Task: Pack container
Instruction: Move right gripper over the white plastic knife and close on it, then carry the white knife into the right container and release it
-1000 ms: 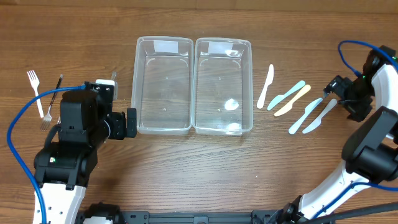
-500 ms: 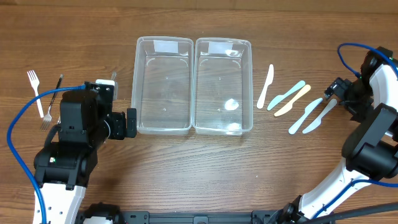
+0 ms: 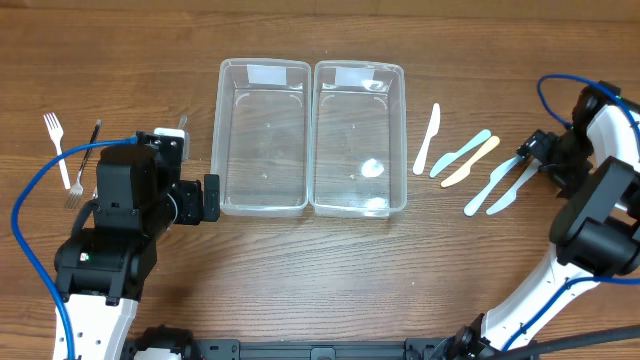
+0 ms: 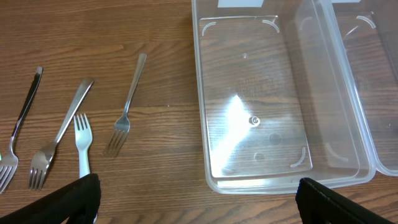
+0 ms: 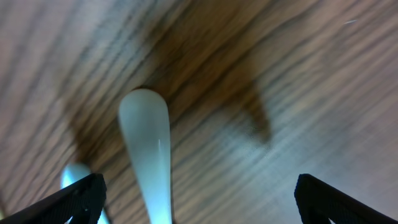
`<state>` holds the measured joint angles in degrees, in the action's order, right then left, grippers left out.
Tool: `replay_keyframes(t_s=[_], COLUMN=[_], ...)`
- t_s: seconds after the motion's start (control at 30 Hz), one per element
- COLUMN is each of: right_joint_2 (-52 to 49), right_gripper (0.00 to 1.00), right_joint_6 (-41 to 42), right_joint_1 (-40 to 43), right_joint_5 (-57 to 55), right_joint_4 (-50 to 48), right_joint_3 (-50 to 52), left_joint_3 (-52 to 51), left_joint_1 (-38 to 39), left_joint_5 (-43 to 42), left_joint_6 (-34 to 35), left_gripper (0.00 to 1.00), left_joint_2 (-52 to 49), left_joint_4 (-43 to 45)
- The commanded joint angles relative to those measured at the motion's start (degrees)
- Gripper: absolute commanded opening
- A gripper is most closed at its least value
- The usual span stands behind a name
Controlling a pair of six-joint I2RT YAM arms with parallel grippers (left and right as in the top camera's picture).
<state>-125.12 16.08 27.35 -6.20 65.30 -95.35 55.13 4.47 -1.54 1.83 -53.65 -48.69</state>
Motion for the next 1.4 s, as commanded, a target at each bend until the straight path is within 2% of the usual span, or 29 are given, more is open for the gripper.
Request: replay_keyframes(t_s=[0.0, 0.23, 0.43, 0.53, 0.6, 0.63, 0.67, 0.83, 0.93, 1.2, 1.37], right_joint_2=[-2.05, -3.08, -3.08, -3.08, -3.08, -3.08, -3.08, -3.08, -3.08, -3.08, -3.08], right_gripper=[0.99, 0.99, 0.84, 0.8, 0.74, 0.66, 0.63, 0.59, 0.47, 0.29, 0.25], right_joint_6=[0.44, 0.44, 0.46, 0.44, 0.44, 0.46, 0.46, 0.44, 0.44, 0.44, 0.44], right_joint_1=[0.02, -0.04, -0.04, -0.04, -0.04, -0.04, -0.04, -0.04, -0.04, -0.04, -0.04], right_joint_5=[0.33, 0.35, 1.46, 3.69, 4.66, 5.03, 5.03, 5.03, 5.03, 5.01, 5.01], right_joint_4=[-0.48, -0.48, -0.48, -0.48, -0.5, -0.5, -0.48, -0.5, -0.5, -0.7, -0.79], right_joint_3=[-0.68, -0.63, -0.63, -0.63, -0.63, -0.63, -0.63, -0.63, -0.63, -0.63, -0.63], left_joint_3=[1.88, 1.88, 1.88, 1.88, 1.88, 1.88, 1.86, 1.88, 1.88, 1.88, 1.88], left_joint_1=[-0.07, -0.07, -0.07, -0.07, -0.07, -0.07, -0.07, -0.07, -0.07, -0.07, -0.07], left_joint_5=[-0.61, -0.61, -0.61, -0.61, -0.61, -0.61, -0.61, -0.61, -0.59, -0.61, -0.61], left_joint_6=[1.18, 1.18, 1.18, 1.18, 1.18, 1.18, 1.18, 1.18, 1.16, 1.18, 1.16], left_gripper=[1.0, 1.0, 1.0, 1.0, 1.0, 1.0, 1.0, 1.0, 1.0, 1.0, 1.0], left_joint_2=[0.07, 0.07, 0.07, 0.07, 0.07, 0.07, 0.07, 0.07, 0.07, 0.07, 0.07], left_joint_4=[-0.13, -0.13, -0.15, -0.13, -0.13, -0.15, -0.15, -0.15, -0.15, -0.15, -0.15])
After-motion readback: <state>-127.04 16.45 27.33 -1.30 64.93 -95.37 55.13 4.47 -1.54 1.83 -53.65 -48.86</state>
